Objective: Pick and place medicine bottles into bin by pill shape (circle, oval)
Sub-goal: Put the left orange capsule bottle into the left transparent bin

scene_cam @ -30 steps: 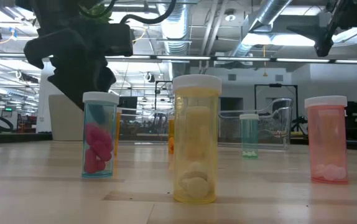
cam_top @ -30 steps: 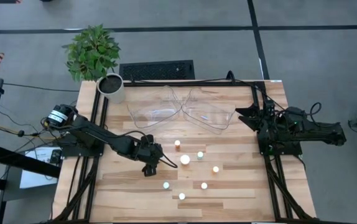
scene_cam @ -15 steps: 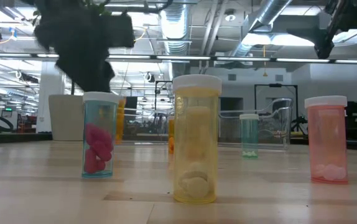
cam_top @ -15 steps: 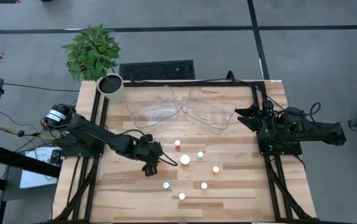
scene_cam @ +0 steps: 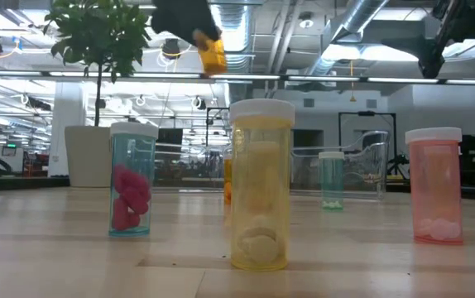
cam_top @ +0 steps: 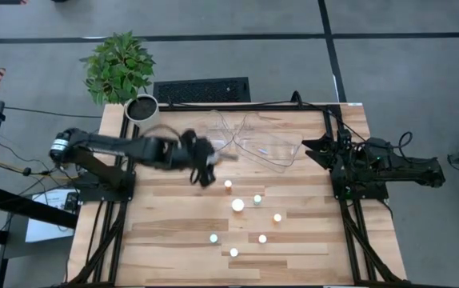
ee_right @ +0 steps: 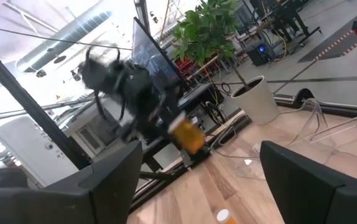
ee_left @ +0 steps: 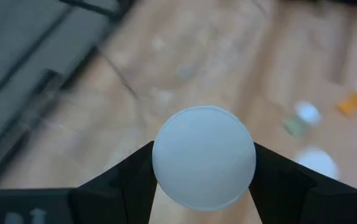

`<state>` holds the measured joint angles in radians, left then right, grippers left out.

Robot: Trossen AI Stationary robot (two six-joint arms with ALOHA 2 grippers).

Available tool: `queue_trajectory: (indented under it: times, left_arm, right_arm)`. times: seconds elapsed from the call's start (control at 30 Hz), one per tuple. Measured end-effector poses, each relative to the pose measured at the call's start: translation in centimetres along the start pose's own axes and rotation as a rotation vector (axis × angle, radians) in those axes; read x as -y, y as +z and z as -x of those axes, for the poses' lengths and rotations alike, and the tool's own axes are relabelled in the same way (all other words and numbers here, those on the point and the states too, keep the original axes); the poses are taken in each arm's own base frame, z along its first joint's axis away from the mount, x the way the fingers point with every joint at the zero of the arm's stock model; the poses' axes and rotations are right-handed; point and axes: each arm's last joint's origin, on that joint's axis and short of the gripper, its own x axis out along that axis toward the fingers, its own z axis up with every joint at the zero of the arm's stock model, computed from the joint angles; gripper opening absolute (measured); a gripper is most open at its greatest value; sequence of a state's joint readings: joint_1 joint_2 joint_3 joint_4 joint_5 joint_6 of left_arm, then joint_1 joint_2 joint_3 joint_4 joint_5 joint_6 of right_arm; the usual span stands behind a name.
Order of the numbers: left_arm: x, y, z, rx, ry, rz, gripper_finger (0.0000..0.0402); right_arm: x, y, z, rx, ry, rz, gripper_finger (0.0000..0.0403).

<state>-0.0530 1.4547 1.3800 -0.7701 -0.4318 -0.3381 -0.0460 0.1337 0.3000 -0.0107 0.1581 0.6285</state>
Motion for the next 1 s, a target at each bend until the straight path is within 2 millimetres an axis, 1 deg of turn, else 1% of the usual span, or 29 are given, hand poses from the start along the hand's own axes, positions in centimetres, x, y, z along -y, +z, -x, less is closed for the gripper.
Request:
queue_trajectory:
  times: [0.1,0.23,0.33,0.4,0.5,0.63,0.73,0.83,1.0]
  left_arm:
    - [-3.3,1.4,-0.9,-0.005,0.053,0.054,0.0207]
    - [-7.9,1.8,-2.3,-0.059,0.130,0.102,0.0207]
    - [-10.4,2.1,-3.6,-0.078,0.149,0.123,0.0207]
    - [-11.5,1.9,-5.0,-0.119,0.148,0.126,0.0206]
    - [-12.4,1.5,-7.6,-0.180,0.102,0.127,0.0206]
    - [-12.4,0.6,-11.6,-0.263,0.092,0.115,0.0206]
    - [-12.5,-0.2,-13.9,-0.316,0.094,0.115,0.0206]
    - [-12.5,-0.9,-15.5,-0.351,0.106,0.110,0.0206]
    - [-13.1,-1.0,-17.0,-0.330,0.122,0.127,0.0206]
  right_arm:
    - [0.0,0.0,0.0,-0.004,-0.004,0.001,0.0333]
    - [0.1,-0.1,0.0,-0.009,-0.007,0.002,0.0333]
    - [0.1,-0.1,0.0,-0.014,-0.010,0.004,0.0333]
    - [0.1,-0.2,0.0,-0.018,-0.013,0.004,0.0333]
    - [0.2,-0.3,0.0,-0.033,-0.024,0.007,0.0333]
    - [0.3,-0.4,0.0,-0.037,-0.027,0.008,0.0333]
    - [0.3,-0.4,0.0,-0.037,-0.027,0.008,0.0333]
    - [0.3,-0.4,0.0,-0.037,-0.027,0.008,0.0333]
    - [0.3,-0.4,0.0,-0.039,-0.029,0.008,0.0333]
